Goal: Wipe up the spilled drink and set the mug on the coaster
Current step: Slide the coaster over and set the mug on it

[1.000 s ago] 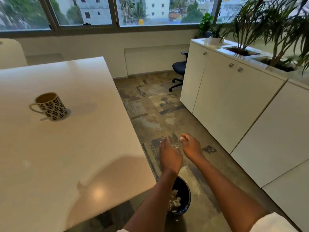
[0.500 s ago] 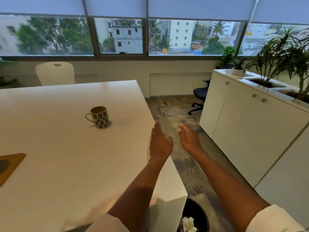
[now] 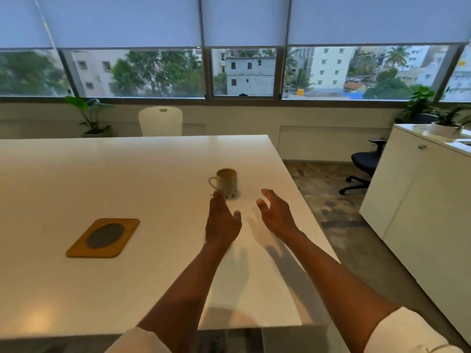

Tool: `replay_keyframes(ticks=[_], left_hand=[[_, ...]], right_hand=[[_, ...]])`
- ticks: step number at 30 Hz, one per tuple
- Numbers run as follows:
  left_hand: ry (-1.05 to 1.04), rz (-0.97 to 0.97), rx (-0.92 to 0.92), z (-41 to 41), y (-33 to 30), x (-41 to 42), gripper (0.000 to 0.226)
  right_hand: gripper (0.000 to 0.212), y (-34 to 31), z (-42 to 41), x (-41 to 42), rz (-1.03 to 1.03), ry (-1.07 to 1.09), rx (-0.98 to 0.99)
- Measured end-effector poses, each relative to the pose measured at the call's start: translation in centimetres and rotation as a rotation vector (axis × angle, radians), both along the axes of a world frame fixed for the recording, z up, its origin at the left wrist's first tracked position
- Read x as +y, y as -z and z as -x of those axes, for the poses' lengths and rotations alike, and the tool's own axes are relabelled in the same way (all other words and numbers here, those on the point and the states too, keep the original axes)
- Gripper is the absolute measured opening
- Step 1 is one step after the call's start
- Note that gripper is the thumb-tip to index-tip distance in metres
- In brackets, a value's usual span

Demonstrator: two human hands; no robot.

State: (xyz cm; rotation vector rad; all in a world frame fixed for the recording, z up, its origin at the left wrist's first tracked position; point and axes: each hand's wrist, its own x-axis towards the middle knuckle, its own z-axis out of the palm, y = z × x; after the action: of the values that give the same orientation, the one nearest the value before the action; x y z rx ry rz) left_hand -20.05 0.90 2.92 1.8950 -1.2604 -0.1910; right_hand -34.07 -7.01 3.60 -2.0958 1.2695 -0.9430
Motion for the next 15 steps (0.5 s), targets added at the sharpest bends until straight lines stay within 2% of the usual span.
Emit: replay_keyframes(ticks=[15], left_hand=[[-0.21, -0.126, -0.026, -19.2, 3.1, 8.3, 0.074]], right_hand=[[0.051, 2.8, -20.2, 6.7, -0.084, -0.24, 0.041]])
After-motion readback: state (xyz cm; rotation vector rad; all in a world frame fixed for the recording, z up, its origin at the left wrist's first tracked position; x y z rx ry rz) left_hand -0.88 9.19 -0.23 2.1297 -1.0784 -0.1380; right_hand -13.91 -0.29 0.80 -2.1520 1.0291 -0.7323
